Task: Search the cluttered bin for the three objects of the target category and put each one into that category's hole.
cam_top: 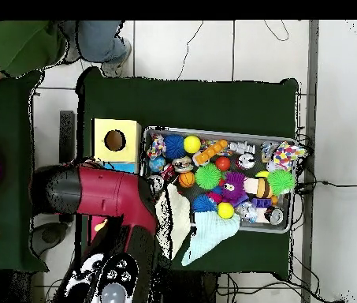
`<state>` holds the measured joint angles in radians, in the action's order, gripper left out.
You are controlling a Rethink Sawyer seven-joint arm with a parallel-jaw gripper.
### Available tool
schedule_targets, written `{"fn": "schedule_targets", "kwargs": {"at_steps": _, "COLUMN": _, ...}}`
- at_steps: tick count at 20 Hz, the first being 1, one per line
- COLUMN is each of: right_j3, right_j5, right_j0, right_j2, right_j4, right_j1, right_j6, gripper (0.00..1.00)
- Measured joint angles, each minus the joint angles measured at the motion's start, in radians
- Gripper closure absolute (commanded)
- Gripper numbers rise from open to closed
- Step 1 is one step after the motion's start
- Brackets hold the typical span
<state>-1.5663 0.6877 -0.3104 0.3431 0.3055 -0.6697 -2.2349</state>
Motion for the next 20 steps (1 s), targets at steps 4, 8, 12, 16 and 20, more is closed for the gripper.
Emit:
{"fn": "schedule_targets", "kwargs": {"at_steps": 4, "right_j3": 0.019, "right_j5": 0.061, "right_j0": -0.011, "right_j2": 0.04, "right_j4": -0.003, "right_j1": -0.051, "right_j6": 0.0, "gripper": 1.0}}
{"fn": "schedule_targets", "kwargs": {"at_steps": 8, "right_j3": 0.028, "right_j5": 0.073, "right_j0": -0.015, "right_j2": 0.06, "right_j4": -0.005, "right_j1": -0.077, "right_j6": 0.0, "gripper": 1.0}}
{"fn": "schedule_targets", "kwargs": {"at_steps": 12, "right_j3": 0.028, "right_j5": 0.073, "right_j0": -0.027, "right_j2": 0.073, "right_j4": -0.005, "right_j1": -0.085, "right_j6": 0.0, "gripper": 1.0}}
{"fn": "schedule_targets", "kwargs": {"at_steps": 16, "right_j3": 0.022, "right_j5": 0.073, "right_j0": -0.047, "right_j2": 0.075, "right_j4": -0.005, "right_j1": -0.085, "right_j6": 0.0, "gripper": 1.0}}
{"fn": "schedule_targets", "kwargs": {"at_steps": 20, "right_j3": -0.002, "right_j5": 0.073, "right_j0": -0.07, "right_j2": 0.075, "right_j4": -0.003, "right_j1": -0.085, "right_j6": 0.0, "gripper": 1.0}}
